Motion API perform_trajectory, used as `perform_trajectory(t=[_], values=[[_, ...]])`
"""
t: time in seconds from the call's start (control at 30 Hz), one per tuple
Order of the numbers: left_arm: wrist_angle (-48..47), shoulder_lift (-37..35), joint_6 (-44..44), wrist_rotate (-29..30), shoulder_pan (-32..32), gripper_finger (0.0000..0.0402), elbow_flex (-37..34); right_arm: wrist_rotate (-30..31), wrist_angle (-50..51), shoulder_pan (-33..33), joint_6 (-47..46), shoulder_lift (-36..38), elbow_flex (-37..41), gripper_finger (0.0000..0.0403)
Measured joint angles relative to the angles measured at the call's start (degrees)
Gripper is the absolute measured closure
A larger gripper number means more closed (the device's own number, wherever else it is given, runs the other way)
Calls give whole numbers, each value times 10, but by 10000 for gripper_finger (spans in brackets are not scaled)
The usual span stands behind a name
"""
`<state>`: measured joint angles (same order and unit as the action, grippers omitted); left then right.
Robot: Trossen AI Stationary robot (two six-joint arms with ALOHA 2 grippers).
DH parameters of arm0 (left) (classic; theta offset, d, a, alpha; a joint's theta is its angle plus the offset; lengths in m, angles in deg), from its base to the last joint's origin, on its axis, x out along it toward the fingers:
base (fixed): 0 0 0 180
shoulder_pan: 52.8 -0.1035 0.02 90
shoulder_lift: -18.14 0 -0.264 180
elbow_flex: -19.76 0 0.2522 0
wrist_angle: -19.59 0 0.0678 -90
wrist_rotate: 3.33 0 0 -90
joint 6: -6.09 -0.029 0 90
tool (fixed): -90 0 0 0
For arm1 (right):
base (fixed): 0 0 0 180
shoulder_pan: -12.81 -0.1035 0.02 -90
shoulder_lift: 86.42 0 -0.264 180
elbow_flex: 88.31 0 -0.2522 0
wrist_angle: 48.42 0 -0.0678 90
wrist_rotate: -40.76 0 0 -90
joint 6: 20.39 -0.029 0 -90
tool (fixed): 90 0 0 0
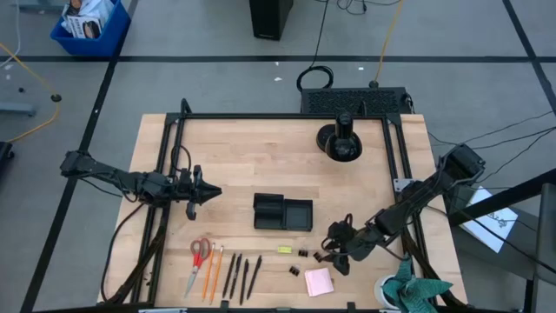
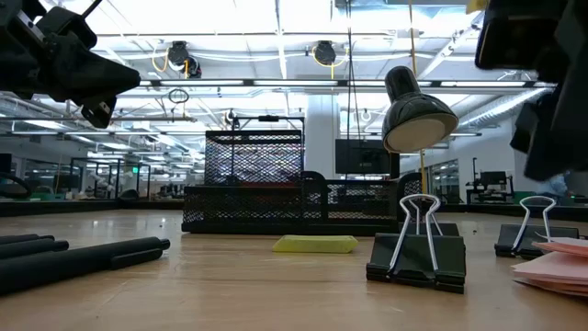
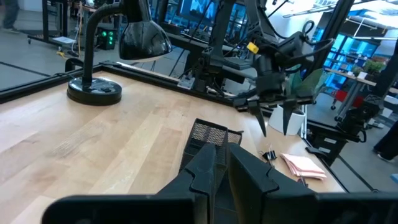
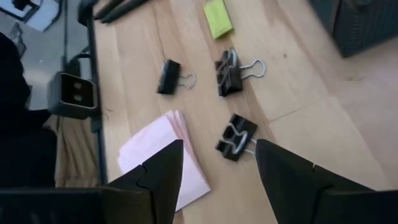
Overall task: Pick and place office supplies into organizer
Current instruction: Put the right black binder clip into the black desk organizer
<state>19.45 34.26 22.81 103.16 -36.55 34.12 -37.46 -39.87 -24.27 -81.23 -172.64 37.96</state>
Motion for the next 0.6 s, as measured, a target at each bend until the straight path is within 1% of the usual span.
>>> perform_trajectory(t=[0.37, 0.6], values=[[-1, 0, -1, 0, 0, 357, 0, 1, 5, 11, 8, -14, 0, 207], [-1, 0, -1, 0, 0, 357, 0, 10, 6, 11, 6, -17, 0, 225]])
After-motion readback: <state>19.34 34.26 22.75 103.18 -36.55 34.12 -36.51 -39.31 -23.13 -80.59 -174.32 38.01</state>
